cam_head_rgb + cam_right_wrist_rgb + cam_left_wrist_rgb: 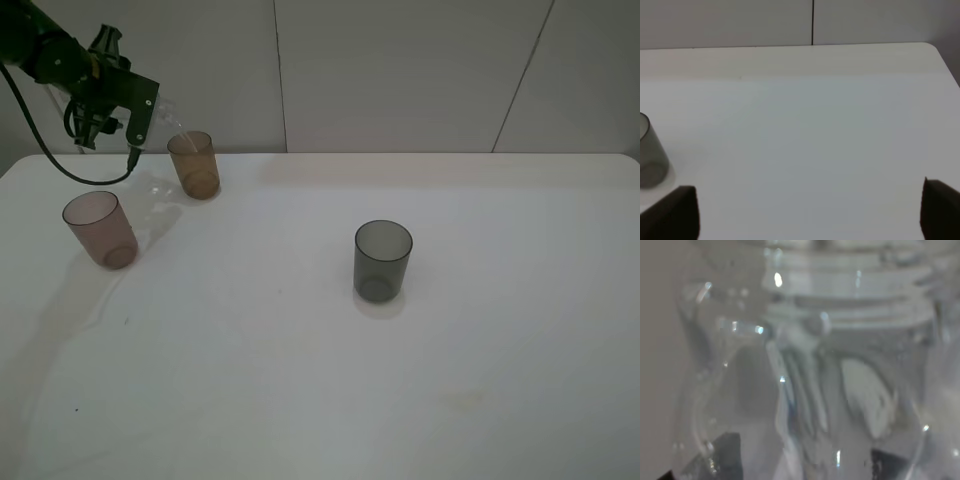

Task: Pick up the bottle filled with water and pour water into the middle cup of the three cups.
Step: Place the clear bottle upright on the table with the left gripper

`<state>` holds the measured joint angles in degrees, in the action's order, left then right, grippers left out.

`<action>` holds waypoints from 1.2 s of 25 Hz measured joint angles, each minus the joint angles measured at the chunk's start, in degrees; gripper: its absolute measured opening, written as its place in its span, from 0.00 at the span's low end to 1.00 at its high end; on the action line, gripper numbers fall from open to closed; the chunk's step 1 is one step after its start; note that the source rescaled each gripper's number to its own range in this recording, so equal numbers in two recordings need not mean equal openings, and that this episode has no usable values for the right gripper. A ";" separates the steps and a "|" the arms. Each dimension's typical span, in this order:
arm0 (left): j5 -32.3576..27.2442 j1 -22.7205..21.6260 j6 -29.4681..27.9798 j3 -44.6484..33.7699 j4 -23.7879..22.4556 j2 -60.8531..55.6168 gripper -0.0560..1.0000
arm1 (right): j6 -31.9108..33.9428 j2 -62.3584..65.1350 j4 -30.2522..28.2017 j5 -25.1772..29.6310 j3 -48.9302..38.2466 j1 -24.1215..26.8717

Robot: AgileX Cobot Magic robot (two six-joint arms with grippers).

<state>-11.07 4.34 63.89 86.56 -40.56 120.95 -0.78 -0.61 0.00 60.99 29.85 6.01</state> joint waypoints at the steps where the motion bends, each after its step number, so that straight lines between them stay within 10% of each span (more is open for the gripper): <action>1: 0.05 0.00 0.00 0.00 -0.52 0.00 0.07 | 0.00 0.00 0.00 0.00 0.00 0.00; 30: 5.67 0.00 1.43 0.10 -8.85 0.00 0.07 | 0.00 0.00 0.00 0.00 0.00 0.00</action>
<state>-5.40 4.34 65.31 86.66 -49.41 120.95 -0.78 -0.61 0.00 60.99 29.85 6.01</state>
